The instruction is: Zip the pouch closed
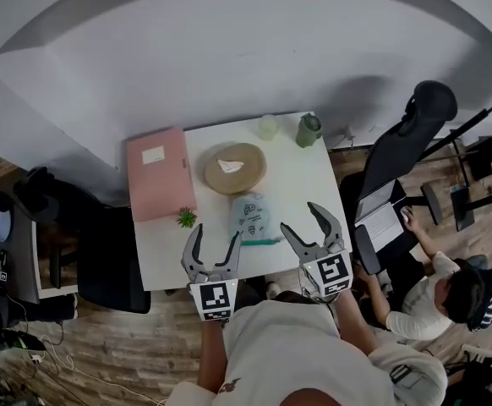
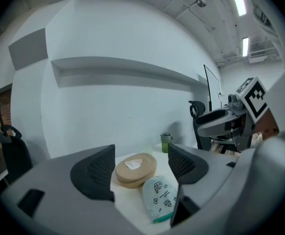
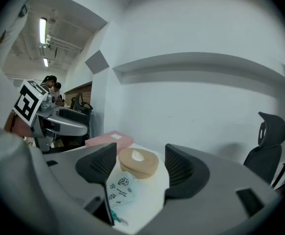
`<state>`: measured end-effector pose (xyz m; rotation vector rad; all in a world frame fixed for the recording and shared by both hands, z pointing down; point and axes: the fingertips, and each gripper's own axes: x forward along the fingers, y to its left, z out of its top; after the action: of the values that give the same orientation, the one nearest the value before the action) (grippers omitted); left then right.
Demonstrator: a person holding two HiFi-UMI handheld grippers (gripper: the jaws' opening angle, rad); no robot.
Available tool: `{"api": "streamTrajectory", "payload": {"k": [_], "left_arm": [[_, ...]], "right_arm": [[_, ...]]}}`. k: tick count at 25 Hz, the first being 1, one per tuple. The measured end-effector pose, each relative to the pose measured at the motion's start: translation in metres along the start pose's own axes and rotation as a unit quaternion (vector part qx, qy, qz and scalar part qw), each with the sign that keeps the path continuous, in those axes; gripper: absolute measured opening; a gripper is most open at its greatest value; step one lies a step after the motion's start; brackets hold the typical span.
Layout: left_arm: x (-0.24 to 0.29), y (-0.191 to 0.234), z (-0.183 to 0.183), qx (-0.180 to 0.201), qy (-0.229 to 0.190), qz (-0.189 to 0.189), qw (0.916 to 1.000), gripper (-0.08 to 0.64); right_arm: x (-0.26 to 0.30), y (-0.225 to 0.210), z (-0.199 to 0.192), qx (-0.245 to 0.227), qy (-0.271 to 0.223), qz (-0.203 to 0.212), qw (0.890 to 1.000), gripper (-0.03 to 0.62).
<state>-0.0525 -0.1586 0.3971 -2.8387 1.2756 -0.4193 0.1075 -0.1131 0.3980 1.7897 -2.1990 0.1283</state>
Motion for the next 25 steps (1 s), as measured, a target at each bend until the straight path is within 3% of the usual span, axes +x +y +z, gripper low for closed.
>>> {"api": "streamTrajectory", "payload": {"k": [15,25], "left_arm": [[0.048,0.025,-0.031,-0.028,0.026,-0.043,0.9983,0.322],[0.061,-0.003,-0.067,-0.055,0.073,-0.036,0.9952,0.289]], "right_arm": [[0.049,-0.003,-0.022,-0.007,0.062,-0.01,0.998,0.309],[0.059,-0.012,-0.07,-0.012,0.107,0.053,0.993,0.275]]}}
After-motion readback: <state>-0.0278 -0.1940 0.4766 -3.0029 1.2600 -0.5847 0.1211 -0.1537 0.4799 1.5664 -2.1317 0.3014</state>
